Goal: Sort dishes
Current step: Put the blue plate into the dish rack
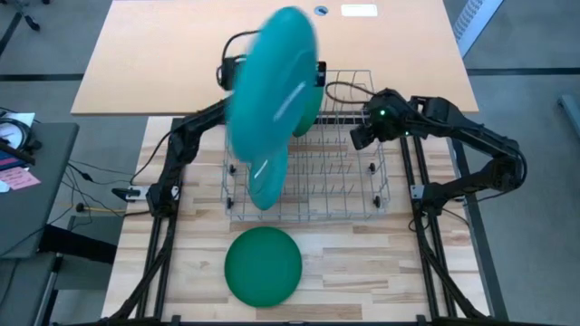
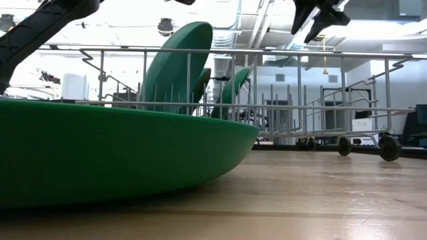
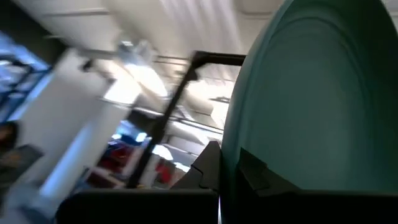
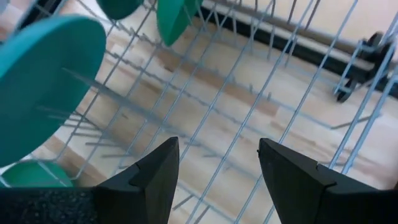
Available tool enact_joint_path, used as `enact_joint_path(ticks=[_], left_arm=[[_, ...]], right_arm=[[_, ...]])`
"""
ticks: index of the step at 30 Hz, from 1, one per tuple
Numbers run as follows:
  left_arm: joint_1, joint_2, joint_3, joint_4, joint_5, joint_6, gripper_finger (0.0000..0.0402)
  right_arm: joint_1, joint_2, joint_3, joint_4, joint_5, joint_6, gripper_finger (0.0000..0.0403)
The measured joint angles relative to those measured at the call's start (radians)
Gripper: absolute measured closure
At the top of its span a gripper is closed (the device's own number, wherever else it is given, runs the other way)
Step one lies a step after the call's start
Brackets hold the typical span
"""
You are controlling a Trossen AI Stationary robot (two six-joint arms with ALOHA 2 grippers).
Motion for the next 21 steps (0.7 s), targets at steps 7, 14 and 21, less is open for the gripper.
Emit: enact_joint_path(ticks=[7,14,21], left_arm=[[0.032,-0.016,0.000,-0.401,-0.002,0.236,0.0401],[0.063,-0.049,0.000,-0.662,-0.041,0.380,0.0401],[0.057,-0.196,0.000,-1.280,-0.226,0.801,0.0401]], right_arm=[[-0.096,-0.006,0.000,0.011,0.004,-0.078,0.0178],[-0.160,-0.006,0.000,0.002,-0.002,-0.120,0.0178],[-0.170,-0.006,0.000,-0.002,-0.008,-0.136,0.0178]])
